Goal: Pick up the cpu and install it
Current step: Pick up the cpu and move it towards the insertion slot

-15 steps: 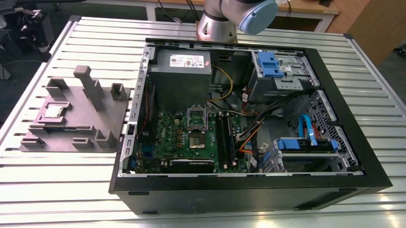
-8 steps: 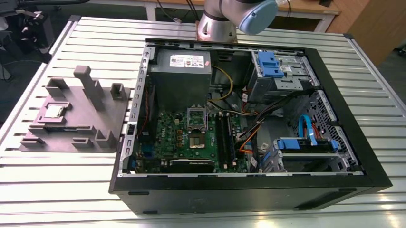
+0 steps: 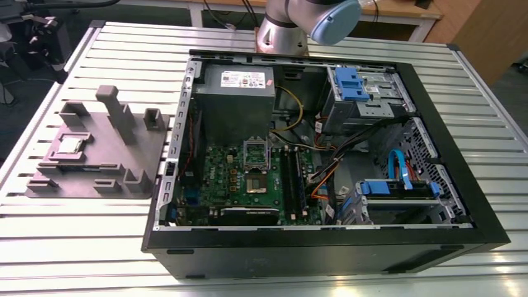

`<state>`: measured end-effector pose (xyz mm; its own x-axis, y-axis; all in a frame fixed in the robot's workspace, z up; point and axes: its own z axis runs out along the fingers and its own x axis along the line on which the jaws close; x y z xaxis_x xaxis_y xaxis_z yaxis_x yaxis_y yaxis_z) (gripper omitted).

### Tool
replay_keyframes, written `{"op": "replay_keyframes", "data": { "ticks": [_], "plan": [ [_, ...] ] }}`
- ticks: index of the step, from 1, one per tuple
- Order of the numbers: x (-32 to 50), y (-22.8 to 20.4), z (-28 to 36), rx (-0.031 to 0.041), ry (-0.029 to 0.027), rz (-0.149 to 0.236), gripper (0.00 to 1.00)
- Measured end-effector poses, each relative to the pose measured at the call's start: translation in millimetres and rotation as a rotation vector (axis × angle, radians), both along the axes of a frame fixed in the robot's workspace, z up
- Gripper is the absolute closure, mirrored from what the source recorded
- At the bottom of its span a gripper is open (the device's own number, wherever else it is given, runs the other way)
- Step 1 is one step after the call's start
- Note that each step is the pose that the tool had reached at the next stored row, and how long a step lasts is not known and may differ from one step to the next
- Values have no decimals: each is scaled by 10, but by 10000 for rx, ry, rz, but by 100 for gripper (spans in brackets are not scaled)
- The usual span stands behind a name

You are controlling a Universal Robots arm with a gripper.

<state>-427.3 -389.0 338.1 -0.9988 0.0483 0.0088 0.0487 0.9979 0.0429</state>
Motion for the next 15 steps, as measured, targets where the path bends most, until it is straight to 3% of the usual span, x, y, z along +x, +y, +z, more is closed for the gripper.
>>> {"op": "replay_keyframes", "data": {
  "ticks": [15],
  "plan": [
    [0,0,-19,0,0,0,41]
  ]
}}
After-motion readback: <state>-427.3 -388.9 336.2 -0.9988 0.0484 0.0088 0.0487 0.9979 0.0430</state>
